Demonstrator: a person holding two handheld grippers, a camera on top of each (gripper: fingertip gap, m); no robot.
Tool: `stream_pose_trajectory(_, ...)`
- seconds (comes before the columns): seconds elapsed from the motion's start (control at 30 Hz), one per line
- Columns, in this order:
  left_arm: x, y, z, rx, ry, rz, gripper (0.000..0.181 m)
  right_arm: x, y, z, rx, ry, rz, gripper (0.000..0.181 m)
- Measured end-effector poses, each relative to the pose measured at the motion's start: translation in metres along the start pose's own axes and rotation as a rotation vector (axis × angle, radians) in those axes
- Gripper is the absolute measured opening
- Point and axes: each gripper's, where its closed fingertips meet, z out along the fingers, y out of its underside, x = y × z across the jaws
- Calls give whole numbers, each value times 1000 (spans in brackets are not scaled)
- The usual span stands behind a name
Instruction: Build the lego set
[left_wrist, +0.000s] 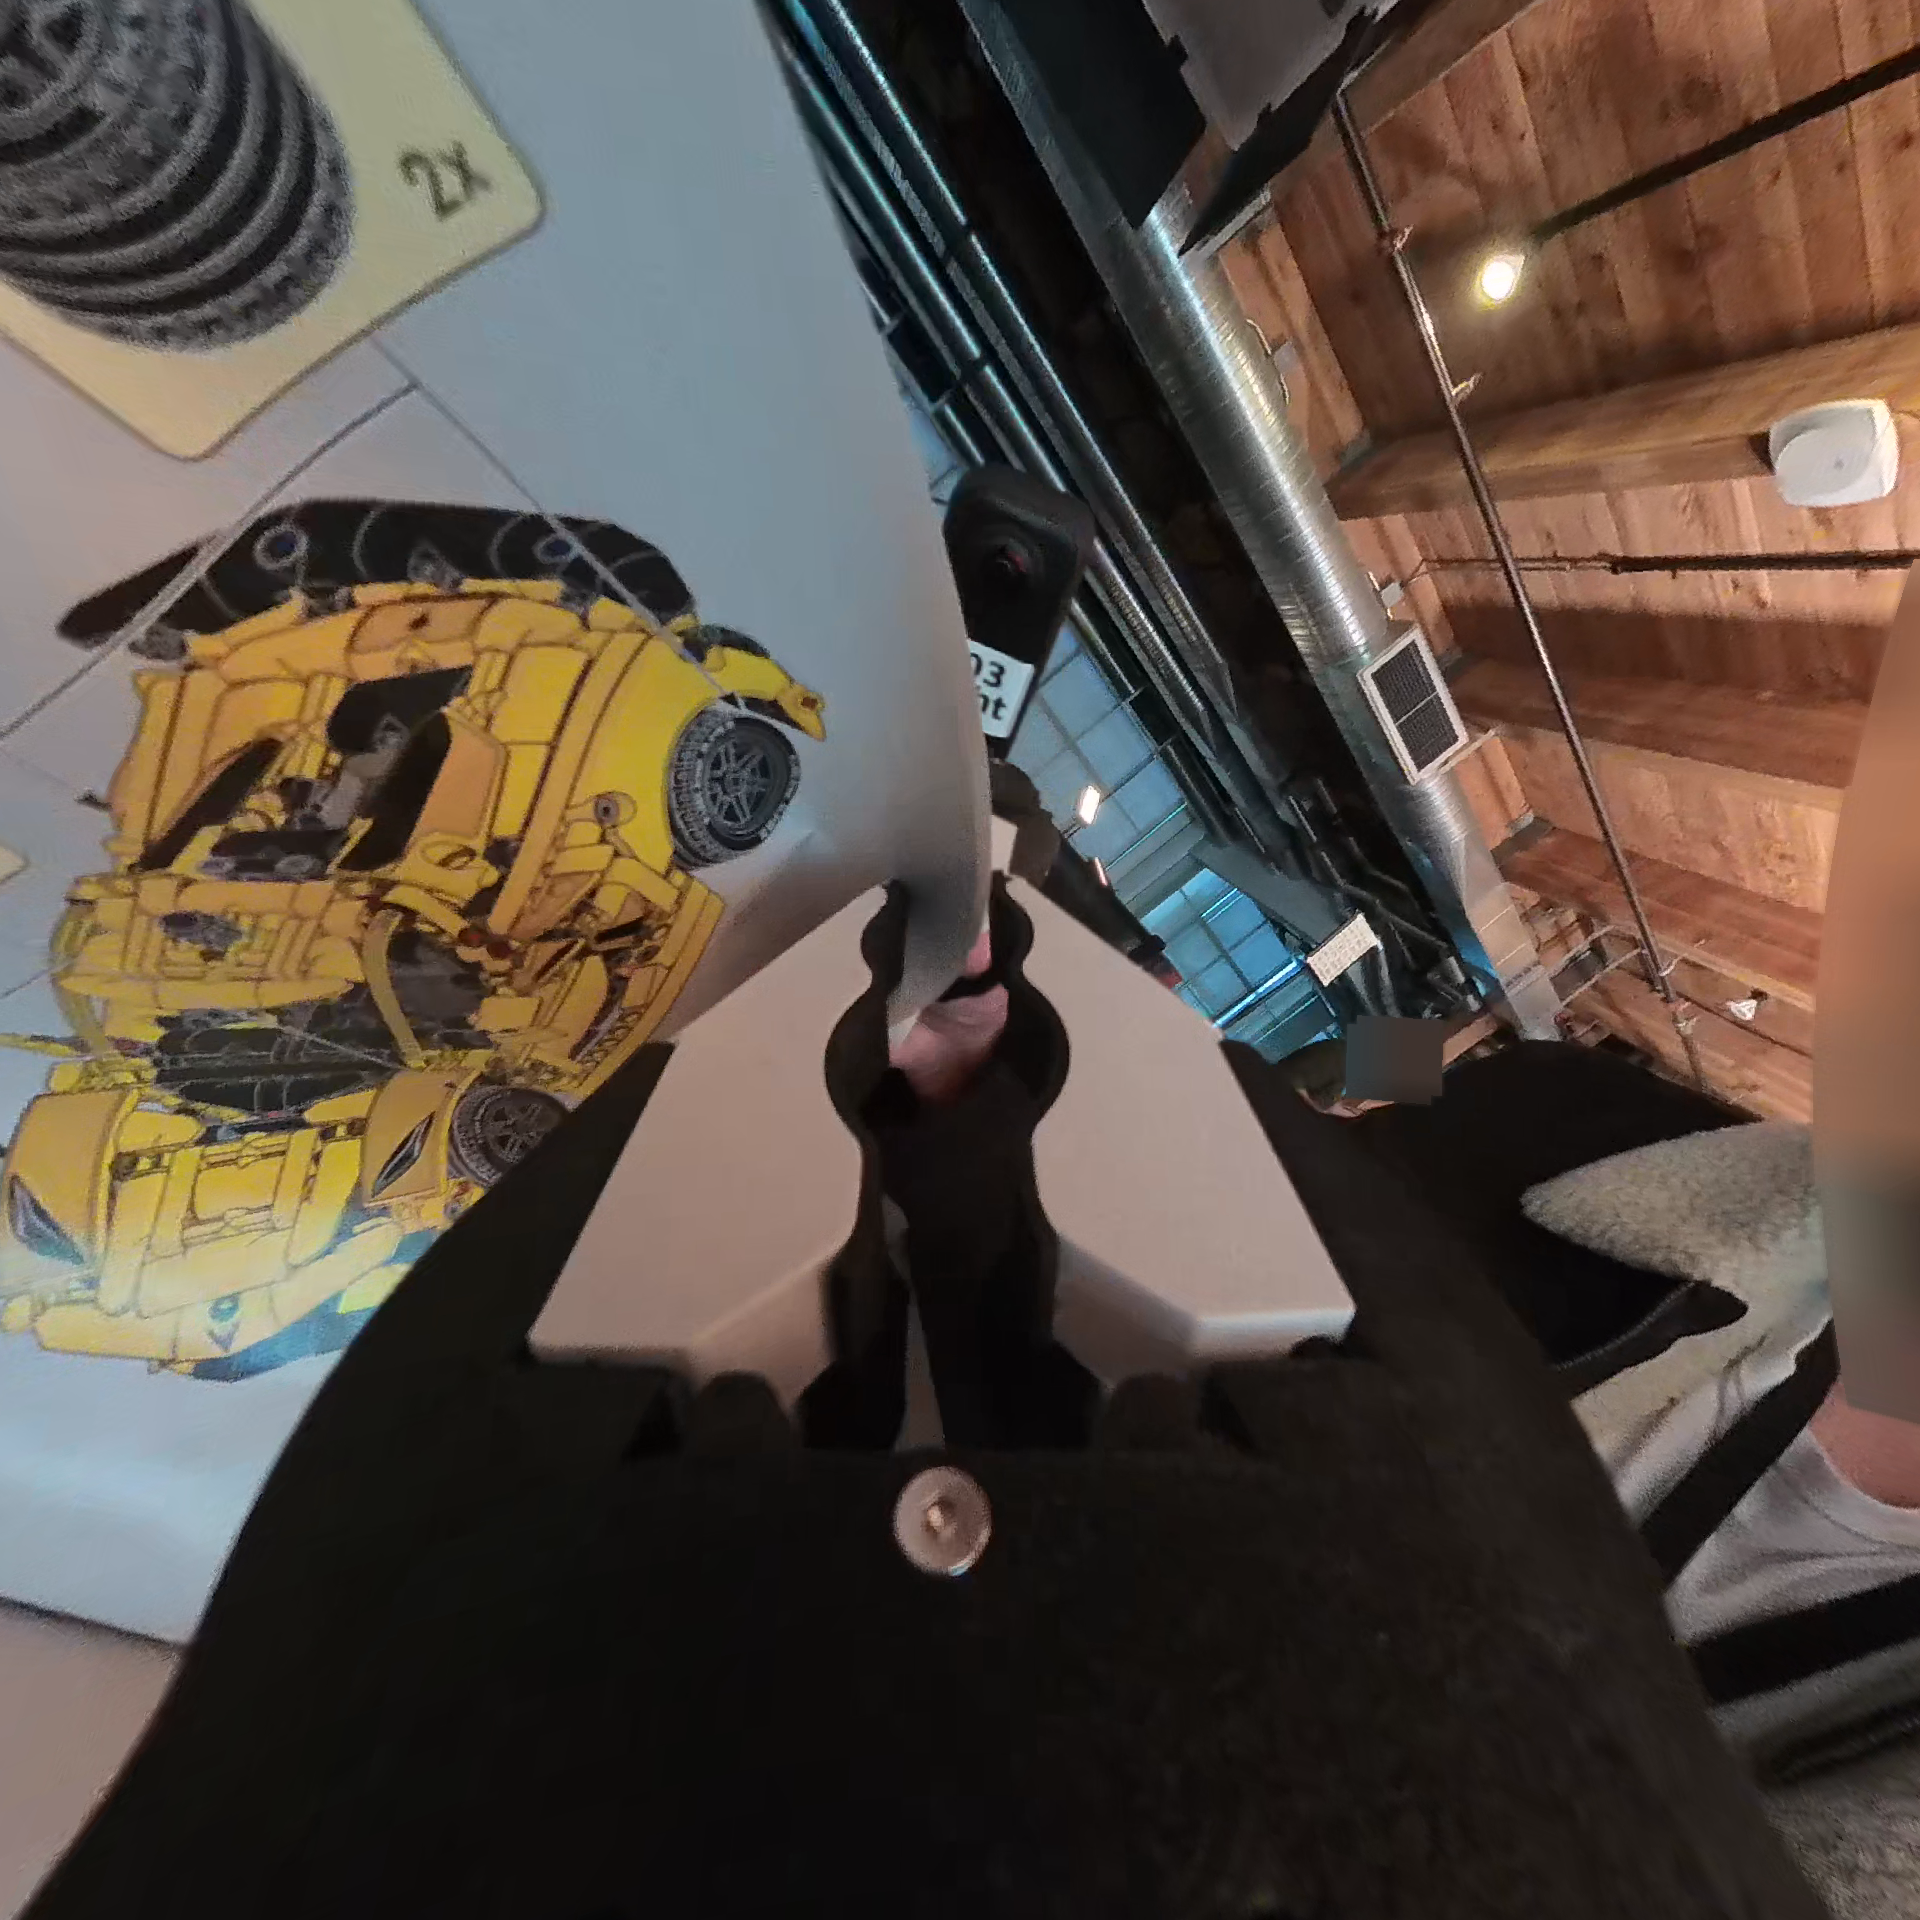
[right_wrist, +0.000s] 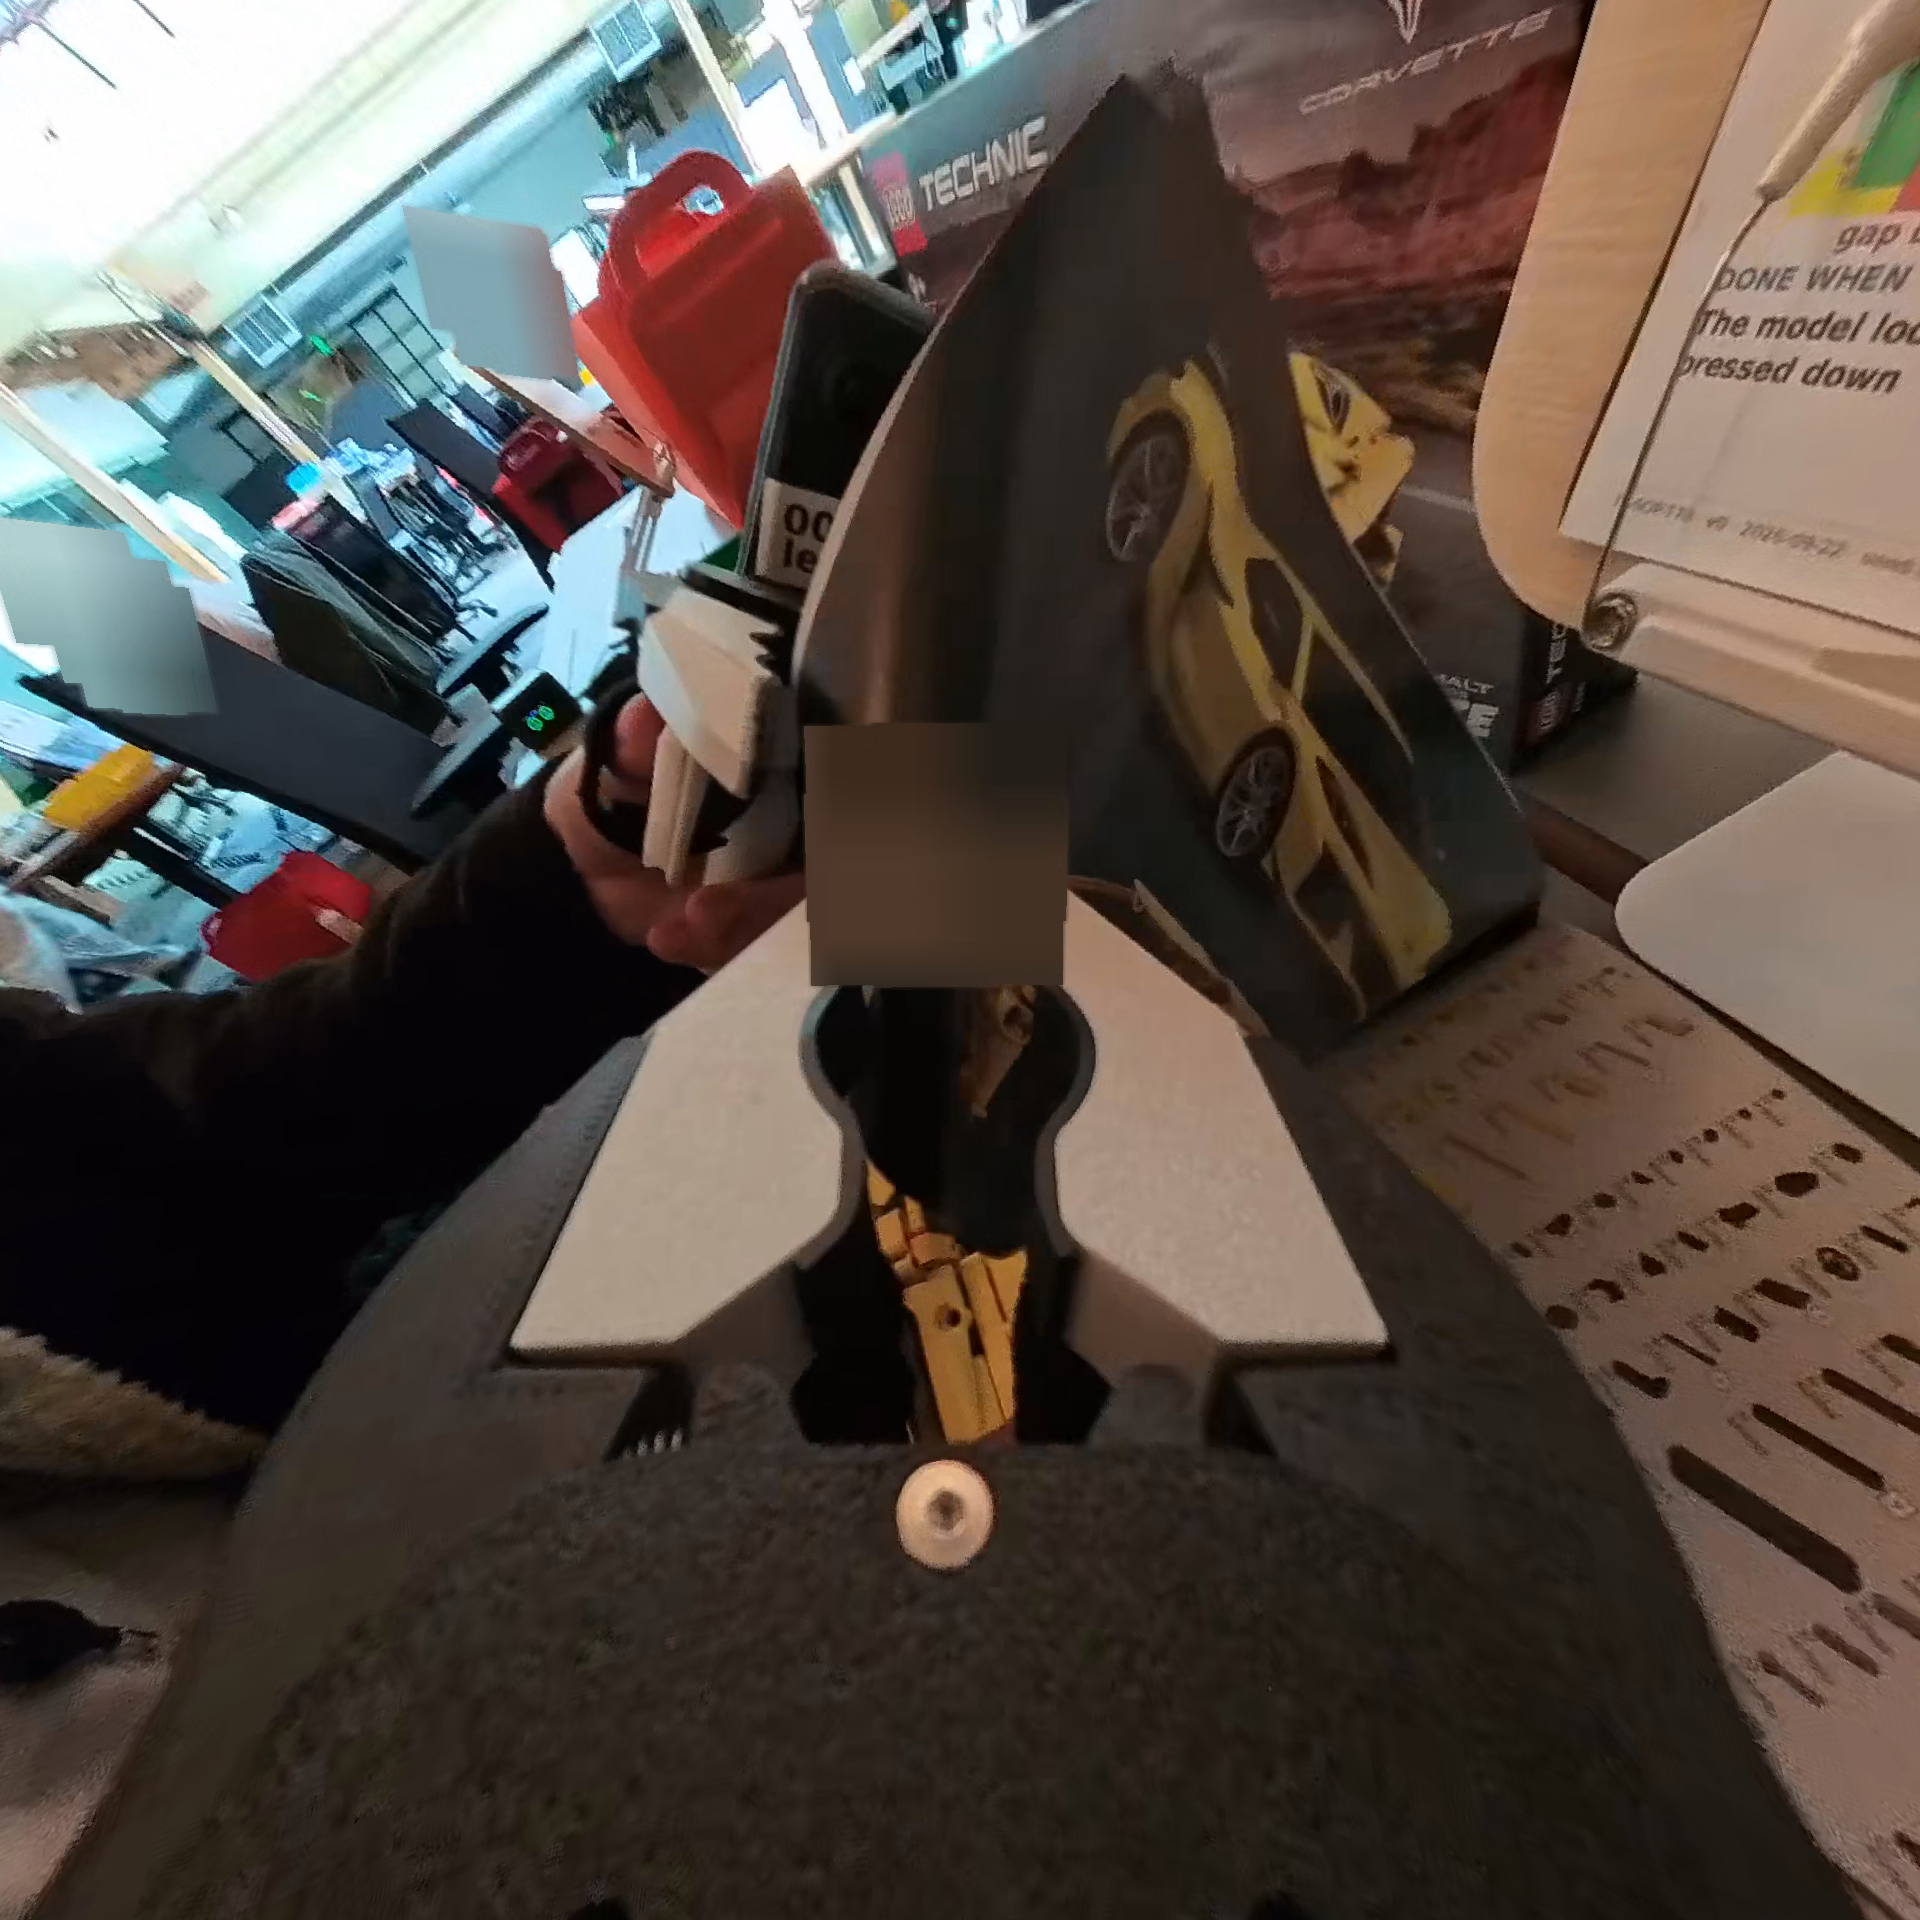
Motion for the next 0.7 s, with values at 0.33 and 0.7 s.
stream_pose_trajectory(0.33, -2, 1, -2, 22, 12, 40, 4, 3, -2, -16, 82, -67, 88, 21)
stream_pose_trajectory(0.7, -20, 11, -45, 10, -89, -28, 0, 18, 1, -39, 170, -87, 165, 17)
